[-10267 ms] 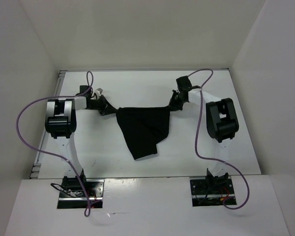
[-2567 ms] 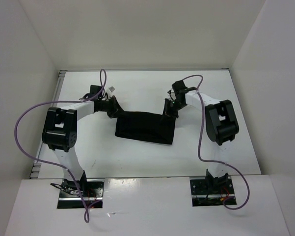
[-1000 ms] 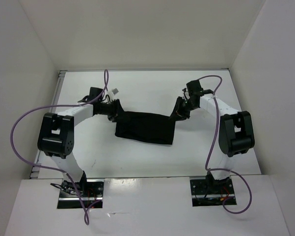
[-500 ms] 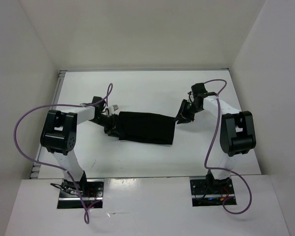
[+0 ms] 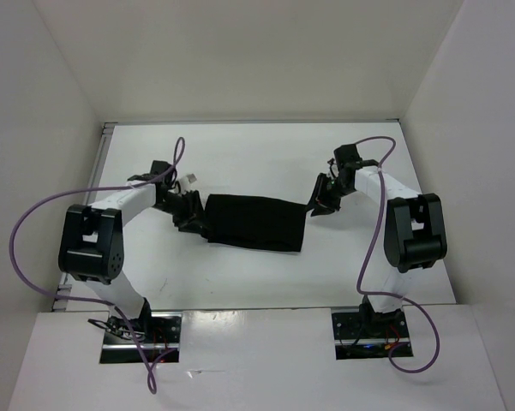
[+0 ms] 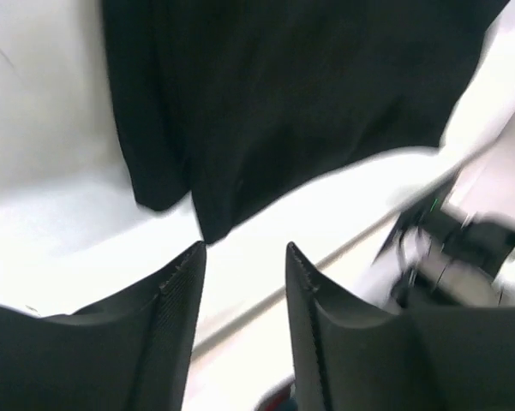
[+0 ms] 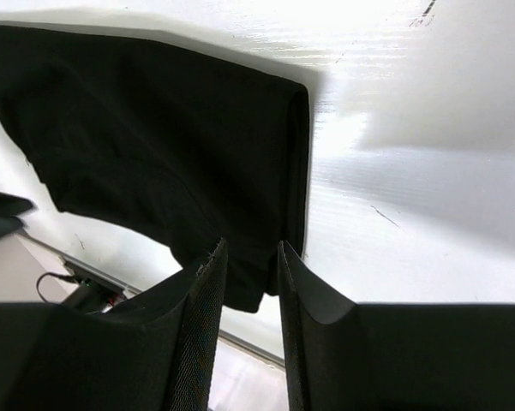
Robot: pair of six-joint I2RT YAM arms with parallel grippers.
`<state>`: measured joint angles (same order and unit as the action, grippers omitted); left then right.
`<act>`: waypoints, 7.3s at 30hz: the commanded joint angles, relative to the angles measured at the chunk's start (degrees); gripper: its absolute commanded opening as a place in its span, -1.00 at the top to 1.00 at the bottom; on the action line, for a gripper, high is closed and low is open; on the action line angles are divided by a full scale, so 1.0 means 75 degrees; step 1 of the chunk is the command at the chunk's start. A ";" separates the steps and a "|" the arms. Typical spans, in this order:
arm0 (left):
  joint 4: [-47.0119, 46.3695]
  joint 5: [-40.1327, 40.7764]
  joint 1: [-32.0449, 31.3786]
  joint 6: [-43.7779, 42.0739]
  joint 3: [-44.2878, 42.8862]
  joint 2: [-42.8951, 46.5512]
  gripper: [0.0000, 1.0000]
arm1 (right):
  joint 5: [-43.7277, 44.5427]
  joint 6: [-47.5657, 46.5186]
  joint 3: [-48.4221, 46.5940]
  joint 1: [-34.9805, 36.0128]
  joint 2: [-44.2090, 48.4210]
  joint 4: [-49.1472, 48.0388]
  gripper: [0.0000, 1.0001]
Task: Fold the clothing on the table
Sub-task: Fold the skirt
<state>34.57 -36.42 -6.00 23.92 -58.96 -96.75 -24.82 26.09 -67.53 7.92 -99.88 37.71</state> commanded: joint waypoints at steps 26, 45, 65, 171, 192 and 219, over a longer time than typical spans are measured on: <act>-0.2804 0.1411 0.0179 0.1709 -0.1654 -0.1877 0.20 | 0.0004 -0.0127 -0.0946 -0.0037 -0.0136 0.0057 0.25; -0.3906 -0.0053 0.0179 0.2318 -0.1654 -0.2042 1.00 | 0.0004 -0.0267 -0.0946 -0.0037 -0.0207 0.0128 0.25; -0.4527 -0.0136 0.0249 0.2939 -0.2299 -0.2463 1.00 | 0.0016 -0.0267 -0.0407 0.0174 -0.0371 -0.0013 0.82; -0.2453 -0.0136 0.0706 0.1358 0.0080 -0.0752 0.93 | 0.4595 -0.1486 -0.4121 0.4381 -0.2211 0.1475 0.19; -0.2218 0.0099 0.0706 0.1205 0.0467 -0.0448 0.88 | 0.5091 -0.2258 -0.4132 0.5354 -0.2081 0.1336 0.14; -0.2007 0.0181 0.0706 0.1064 0.0537 -0.0518 0.88 | 0.4258 -0.3033 -0.5645 0.5881 -0.3992 0.0643 0.12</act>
<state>18.74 -34.79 -0.58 33.54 -55.35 -102.43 7.44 4.12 -107.37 51.62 -129.14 45.15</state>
